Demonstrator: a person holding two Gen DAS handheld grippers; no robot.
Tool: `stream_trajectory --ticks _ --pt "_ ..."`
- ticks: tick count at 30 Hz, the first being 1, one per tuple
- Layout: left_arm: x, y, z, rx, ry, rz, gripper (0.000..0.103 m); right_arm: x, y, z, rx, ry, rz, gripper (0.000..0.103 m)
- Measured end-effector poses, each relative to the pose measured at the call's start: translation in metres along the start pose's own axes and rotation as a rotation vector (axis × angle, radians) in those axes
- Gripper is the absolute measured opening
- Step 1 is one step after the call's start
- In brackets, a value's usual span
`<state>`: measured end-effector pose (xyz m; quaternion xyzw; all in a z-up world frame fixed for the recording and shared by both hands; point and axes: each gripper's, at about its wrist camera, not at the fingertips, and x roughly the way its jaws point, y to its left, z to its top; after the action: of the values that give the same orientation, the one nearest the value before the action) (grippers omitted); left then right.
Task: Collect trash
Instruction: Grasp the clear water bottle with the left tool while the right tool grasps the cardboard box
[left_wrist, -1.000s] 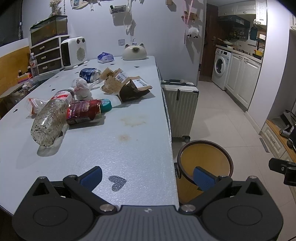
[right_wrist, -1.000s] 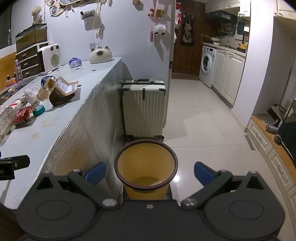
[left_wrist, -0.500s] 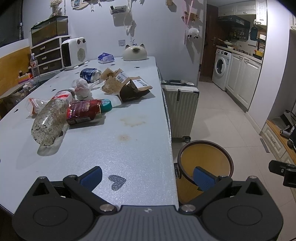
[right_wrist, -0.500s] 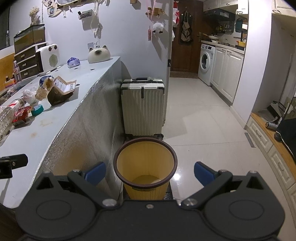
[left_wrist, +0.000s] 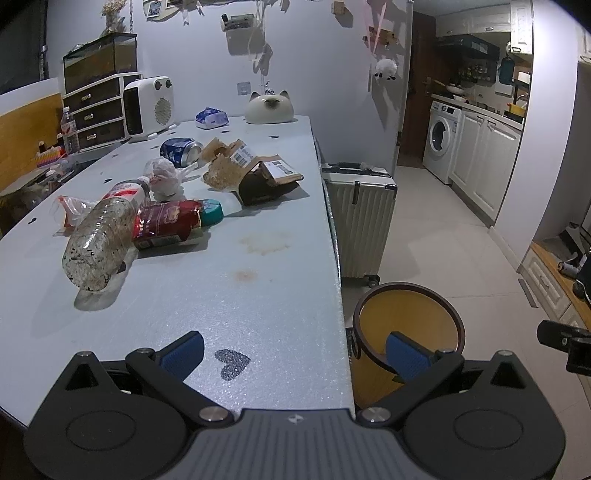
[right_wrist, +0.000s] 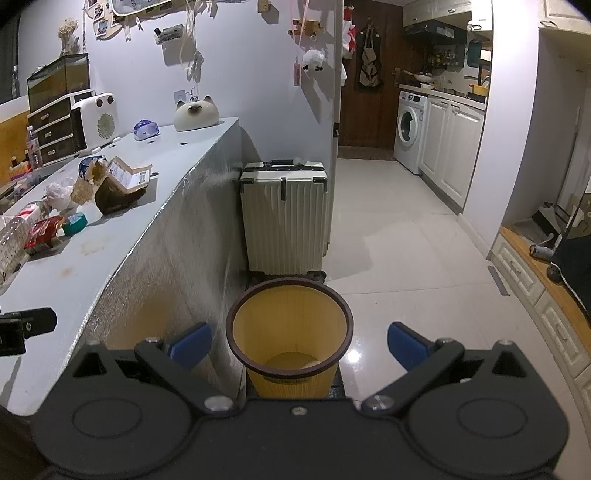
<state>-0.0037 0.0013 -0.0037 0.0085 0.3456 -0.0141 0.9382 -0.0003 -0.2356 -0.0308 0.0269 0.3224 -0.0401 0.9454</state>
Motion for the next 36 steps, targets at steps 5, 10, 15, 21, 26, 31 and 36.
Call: stream_trajectory --ticks 5,10,15,21,26,31,36 --pt "0.0 0.001 0.0 -0.002 -0.002 0.001 0.103 0.001 -0.001 -0.001 0.004 0.002 0.004 0.103" --pt "0.001 0.004 0.0 -0.015 -0.022 -0.01 0.103 0.003 -0.001 -0.001 0.005 0.0 0.007 0.103" --pt "0.004 0.016 0.003 0.002 -0.08 0.014 0.103 0.01 -0.005 -0.001 0.033 -0.006 0.058 0.103" --pt "0.011 0.048 0.014 0.0 -0.127 0.063 0.103 0.019 0.001 0.002 0.026 -0.073 0.136 0.103" --pt "0.021 0.084 0.026 -0.031 -0.131 0.126 0.103 0.031 0.014 0.012 0.012 -0.108 0.2 0.103" --pt "0.026 0.125 0.032 -0.105 -0.128 0.204 0.103 0.052 0.037 0.032 -0.021 -0.107 0.297 0.103" --pt "0.027 0.157 0.038 -0.124 -0.154 0.239 0.103 0.074 0.062 0.055 -0.011 -0.137 0.377 0.103"
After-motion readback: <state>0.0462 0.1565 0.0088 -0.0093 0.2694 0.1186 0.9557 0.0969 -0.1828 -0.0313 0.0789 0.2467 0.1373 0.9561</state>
